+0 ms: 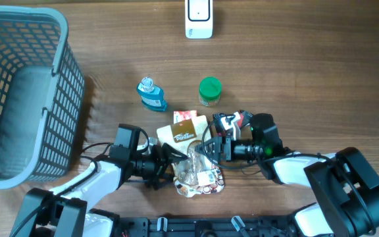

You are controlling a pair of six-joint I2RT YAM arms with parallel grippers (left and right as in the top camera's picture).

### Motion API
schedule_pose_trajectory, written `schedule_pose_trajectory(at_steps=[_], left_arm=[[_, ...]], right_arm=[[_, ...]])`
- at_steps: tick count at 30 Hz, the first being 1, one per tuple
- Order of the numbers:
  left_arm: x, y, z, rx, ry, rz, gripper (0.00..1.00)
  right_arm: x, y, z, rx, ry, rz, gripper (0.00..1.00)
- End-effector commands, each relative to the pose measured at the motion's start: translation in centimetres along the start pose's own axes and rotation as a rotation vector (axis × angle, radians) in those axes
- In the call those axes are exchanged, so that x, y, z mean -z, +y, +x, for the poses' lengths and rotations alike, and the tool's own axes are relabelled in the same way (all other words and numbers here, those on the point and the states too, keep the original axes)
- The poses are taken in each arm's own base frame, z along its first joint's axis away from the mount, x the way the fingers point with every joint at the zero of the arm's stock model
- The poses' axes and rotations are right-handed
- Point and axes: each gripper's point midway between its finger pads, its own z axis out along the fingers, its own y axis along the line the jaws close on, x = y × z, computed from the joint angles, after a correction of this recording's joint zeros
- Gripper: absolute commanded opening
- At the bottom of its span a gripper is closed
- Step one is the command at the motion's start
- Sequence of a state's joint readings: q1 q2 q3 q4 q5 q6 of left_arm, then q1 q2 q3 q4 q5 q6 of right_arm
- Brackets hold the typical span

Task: Scan the item barcode

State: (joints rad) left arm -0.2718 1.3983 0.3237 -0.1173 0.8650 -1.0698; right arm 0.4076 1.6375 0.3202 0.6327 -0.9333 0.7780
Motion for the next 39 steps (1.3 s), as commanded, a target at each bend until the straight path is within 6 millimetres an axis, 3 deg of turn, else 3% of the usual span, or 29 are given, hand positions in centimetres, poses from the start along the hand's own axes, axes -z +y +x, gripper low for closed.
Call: schedule_pose_trajectory(at_steps=[1, 5, 12, 17, 22, 25, 27, 33, 34, 39], left_arm=[[0.0, 3.5, -2.5, 0.042, -0.157, -0.128, 0.64], [0.0, 4.0, -2.1, 0.063, -0.142, -0.145, 0.61], [0.0, 4.5, -1.6, 0.087, -0.121, -0.161, 0.54], [-0.1, 4.3, -1.1, 0.09, -0.093, -0.149, 0.54], [-0.1, 4.2, -1.0, 0.091, -0.083, -0.143, 0.54], [-0.1, 4.2, -1.0, 0.109, -0.085, -0.143, 0.55], [-0.1, 4.2, -0.9, 0.109, -0.081, -0.141, 0.55], [-0.1, 4.1, -0.8, 0.11, -0.075, -0.138, 0.56], [-0.1, 4.1, -0.7, 0.11, -0.072, -0.136, 0.56], [-0.1, 4.1, -0.7, 0.11, -0.069, -0.135, 0.58]], right_arm=[[0.1, -0.2, -2.1, 0.054, -0.054, 0.02, 0.95], [0.0, -0.8, -1.6, 0.014, -0.033, 0.04, 0.97], [-1.3, -2.2, -0.3, -0.141, 0.073, 0.017, 0.9], [-2.9, -2.1, -0.6, -0.141, 0.17, -0.062, 0.82], [-3.0, -2.0, 0.5, -0.172, 0.229, -0.091, 0.79], [-3.6, -1.7, 2.0, -0.166, 0.276, -0.084, 0.66], [-3.8, -1.6, 2.2, -0.159, 0.286, -0.086, 0.64], [-3.8, -1.5, 2.3, -0.144, 0.289, -0.093, 0.42], [-3.8, -1.5, 2.3, -0.14, 0.289, -0.094, 0.35], [-3.8, -1.4, 2.2, -0.122, 0.286, -0.098, 0.21]])
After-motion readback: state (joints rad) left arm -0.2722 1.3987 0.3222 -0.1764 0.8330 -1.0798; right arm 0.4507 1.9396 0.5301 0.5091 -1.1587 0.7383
